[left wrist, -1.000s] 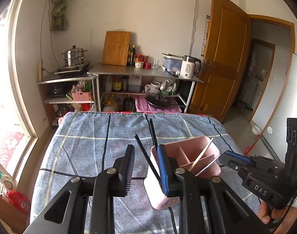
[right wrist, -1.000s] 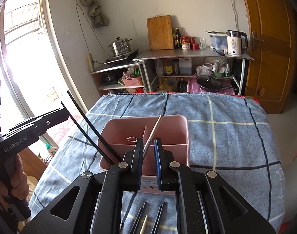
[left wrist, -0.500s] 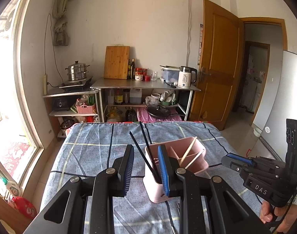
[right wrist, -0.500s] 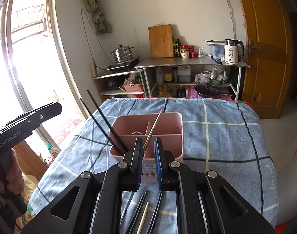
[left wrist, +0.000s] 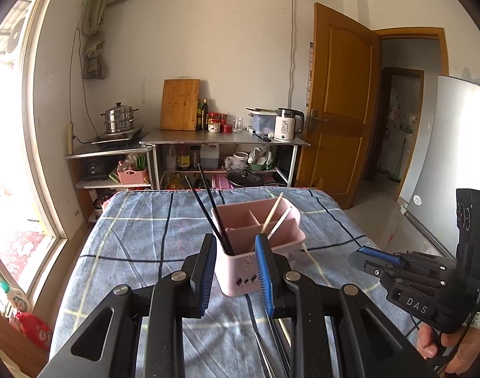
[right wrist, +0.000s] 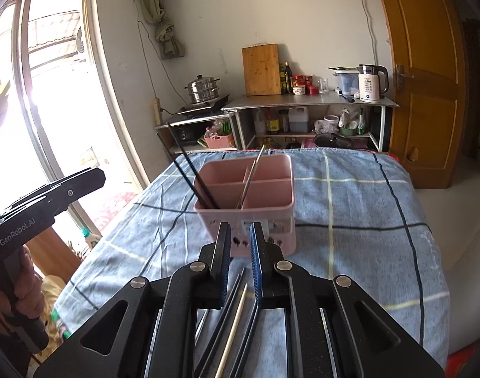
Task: Organize utensils
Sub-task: 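Withdraw both tools from the basket toward the remaining utensils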
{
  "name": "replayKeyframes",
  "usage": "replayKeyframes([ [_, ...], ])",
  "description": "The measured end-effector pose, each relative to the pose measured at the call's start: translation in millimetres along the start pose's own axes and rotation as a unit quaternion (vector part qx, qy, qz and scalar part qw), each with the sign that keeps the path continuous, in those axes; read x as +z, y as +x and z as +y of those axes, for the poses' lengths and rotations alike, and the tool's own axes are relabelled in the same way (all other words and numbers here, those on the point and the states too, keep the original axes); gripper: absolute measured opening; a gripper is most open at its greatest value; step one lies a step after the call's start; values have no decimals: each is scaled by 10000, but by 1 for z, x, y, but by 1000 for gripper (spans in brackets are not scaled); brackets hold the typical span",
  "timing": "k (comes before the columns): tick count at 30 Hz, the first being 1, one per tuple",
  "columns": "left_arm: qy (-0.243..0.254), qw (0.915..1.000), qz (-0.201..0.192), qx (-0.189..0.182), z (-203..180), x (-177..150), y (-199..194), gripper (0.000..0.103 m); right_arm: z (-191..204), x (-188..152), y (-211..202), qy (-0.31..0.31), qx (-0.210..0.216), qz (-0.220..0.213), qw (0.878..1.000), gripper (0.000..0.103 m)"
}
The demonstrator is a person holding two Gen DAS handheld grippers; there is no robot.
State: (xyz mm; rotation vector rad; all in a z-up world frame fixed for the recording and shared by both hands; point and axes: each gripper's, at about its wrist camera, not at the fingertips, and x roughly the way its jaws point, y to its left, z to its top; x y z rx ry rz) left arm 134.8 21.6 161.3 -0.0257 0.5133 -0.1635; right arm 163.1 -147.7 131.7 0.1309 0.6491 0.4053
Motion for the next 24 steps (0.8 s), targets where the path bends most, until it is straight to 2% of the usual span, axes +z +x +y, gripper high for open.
replayKeyframes([
  [12, 96, 9999, 80, 75, -16, -43, -22, 25, -1, -39, -32, 25, -21, -16, 10000, 16],
  [24, 114, 9991, 379, 126, -23, -79, -23, 25, -5, -68, -44, 148, -35, 115, 9998, 18],
])
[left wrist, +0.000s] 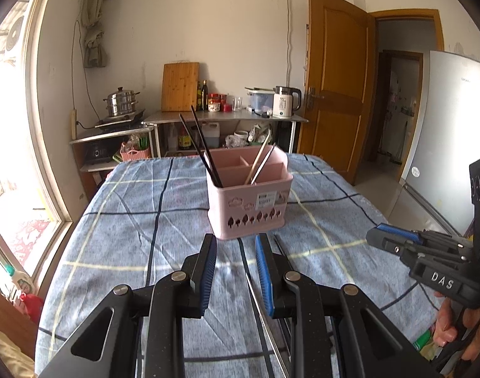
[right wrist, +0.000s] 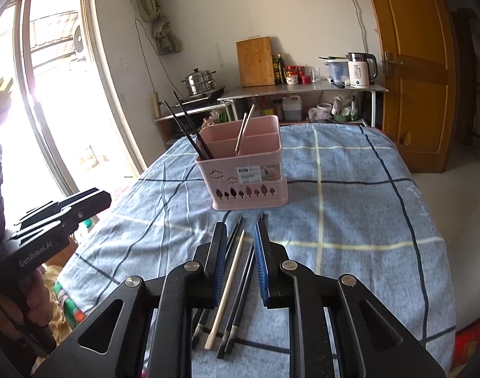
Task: Organize utensils
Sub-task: 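Withdraw both tools from the basket toward the remaining utensils, then lower both open tools onto the remaining chopsticks on the cloth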
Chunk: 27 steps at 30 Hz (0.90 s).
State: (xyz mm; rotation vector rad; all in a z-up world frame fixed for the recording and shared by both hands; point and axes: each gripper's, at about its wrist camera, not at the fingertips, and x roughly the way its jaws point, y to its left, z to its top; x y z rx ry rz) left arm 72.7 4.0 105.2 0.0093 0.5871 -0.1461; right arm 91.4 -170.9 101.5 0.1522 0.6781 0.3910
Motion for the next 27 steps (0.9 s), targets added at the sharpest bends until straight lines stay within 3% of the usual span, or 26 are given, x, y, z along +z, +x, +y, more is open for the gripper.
replayKeyframes([
  [15, -169, 9979, 608, -125, 6, -37, 37, 25, -8, -25, 24, 114, -30, 424, 9990, 18],
  [27, -501, 9881, 1369, -497, 9, -56, 101, 25, -17, -40, 78, 190, -41, 970, 9951, 18],
])
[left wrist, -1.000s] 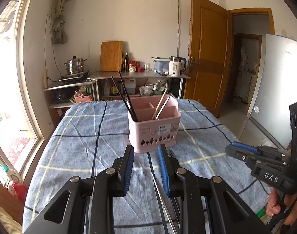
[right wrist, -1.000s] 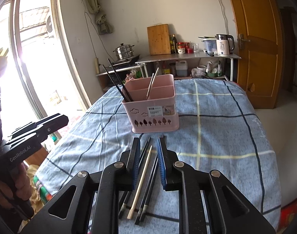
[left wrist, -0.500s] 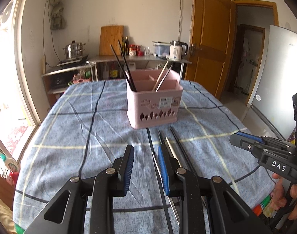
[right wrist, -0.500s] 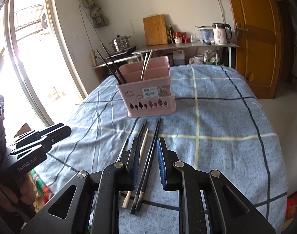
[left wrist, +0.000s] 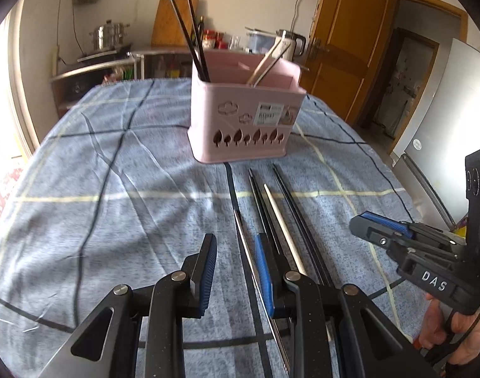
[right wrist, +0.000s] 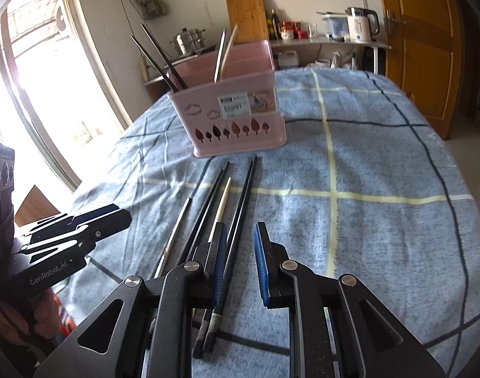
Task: Organize utensils
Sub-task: 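Lower both open tools onto the remaining chopsticks on the cloth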
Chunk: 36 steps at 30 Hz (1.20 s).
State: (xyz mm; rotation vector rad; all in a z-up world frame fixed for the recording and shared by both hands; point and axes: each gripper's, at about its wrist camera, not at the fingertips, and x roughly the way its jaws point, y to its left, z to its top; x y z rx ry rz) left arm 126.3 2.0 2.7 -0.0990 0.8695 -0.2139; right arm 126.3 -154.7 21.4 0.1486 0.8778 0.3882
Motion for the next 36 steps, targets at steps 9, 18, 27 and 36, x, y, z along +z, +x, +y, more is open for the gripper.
replayKeyframes([
  [9, -105, 9995, 283, -60, 2, 2, 38, 25, 1, 6, 43, -59, -44, 407, 9991, 18],
  [18, 34, 9990, 441, 81, -8, -4, 57, 22, 0, 7, 62, -136, -160, 561, 9982, 18],
  [27, 165, 9984, 438, 302, -10, -3, 59, 5, 1, -1, 57, -278, -292, 659, 9970, 8],
  [36, 41, 9985, 502, 235, 9, -3, 52, 5, -17, -21, 31, -154, -241, 759, 9967, 8],
])
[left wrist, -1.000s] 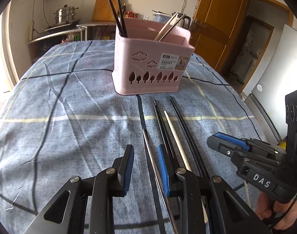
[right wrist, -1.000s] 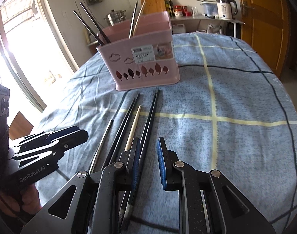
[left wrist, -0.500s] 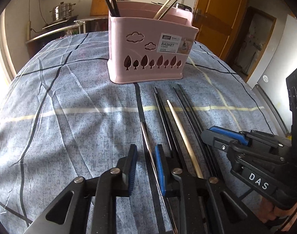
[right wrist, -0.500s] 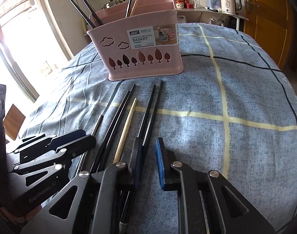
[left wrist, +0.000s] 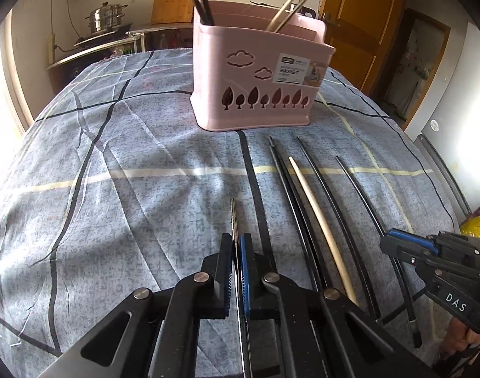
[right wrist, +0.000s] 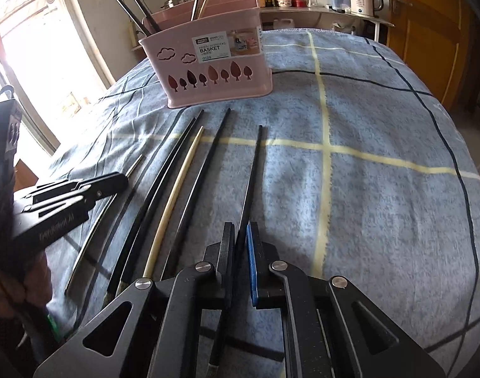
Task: Organize utensils
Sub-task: 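Lower both open tools onto the remaining chopsticks on the cloth, then grasp a black chopstick with the right tool while the left tool grasps a thin metal stick, then lift and carry both held sticks upright over the pink basket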
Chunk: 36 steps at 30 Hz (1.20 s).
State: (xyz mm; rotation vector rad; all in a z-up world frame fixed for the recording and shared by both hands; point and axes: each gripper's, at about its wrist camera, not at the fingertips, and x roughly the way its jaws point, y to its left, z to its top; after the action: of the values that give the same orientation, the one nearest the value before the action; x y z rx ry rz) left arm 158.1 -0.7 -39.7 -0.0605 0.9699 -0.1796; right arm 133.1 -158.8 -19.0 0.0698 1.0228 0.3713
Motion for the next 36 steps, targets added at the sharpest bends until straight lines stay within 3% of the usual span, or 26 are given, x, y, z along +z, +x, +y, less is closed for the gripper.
replayKeyframes([
  [13, 400, 9989, 246, -88, -4, 27, 19, 5, -1, 53, 32, -19, -147, 144, 9998, 10],
  [20, 651, 9975, 242, 117, -15, 31, 24, 5, -6, 66, 42, 77, -89, 227, 9997, 6],
  [25, 551, 9980, 307, 61, -14, 36, 26, 4, -7, 67, 42, 48, -32, 246, 9997, 5],
  [36, 513, 9986, -135, -18, -9, 56, -18, 3, -4, 83, -5, 49, 89, -346, 9994, 5],
])
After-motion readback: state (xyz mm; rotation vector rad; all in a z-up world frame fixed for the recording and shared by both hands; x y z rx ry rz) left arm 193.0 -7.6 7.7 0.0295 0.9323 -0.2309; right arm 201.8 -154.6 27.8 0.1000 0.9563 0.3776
